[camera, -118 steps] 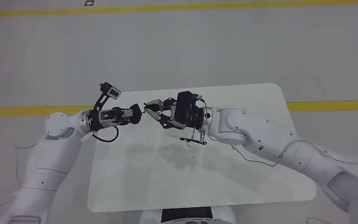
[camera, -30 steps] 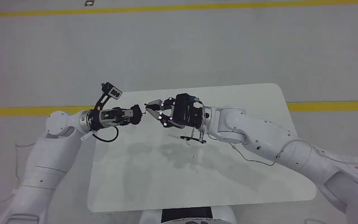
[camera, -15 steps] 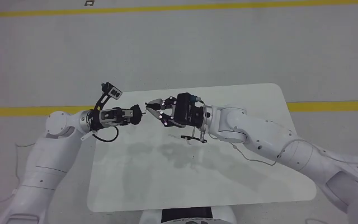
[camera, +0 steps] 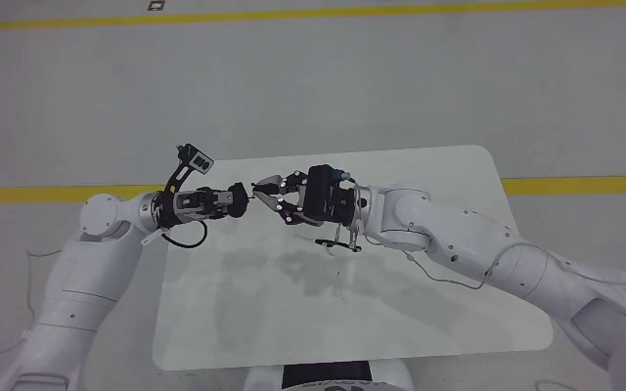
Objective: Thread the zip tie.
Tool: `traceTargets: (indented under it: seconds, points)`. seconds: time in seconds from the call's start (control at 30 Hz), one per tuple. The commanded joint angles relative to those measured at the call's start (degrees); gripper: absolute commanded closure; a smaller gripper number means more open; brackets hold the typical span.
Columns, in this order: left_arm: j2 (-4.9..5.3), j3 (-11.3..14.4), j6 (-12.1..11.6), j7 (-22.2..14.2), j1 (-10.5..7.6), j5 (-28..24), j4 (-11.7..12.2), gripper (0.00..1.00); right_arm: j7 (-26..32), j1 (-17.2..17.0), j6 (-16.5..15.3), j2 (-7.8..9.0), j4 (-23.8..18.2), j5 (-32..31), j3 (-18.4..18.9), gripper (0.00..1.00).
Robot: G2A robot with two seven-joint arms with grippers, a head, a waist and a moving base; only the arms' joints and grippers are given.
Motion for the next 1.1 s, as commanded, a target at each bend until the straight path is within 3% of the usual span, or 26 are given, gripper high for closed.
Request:
traceTargets:
  seconds: [0.0,1.07]
  points:
    - [0.00,0.0,0.0,0.0,0.00,0.0,0.0,1.00,-0.1,0.1,0.0,0.00,0.1,0.1,-0.1,1.00]
    - [0.00,0.0,0.0,0.0,0.00,0.0,0.0,1.00,-1.2,0.9,0.0,-0.23,1.1,0.5,-1.4,1.00]
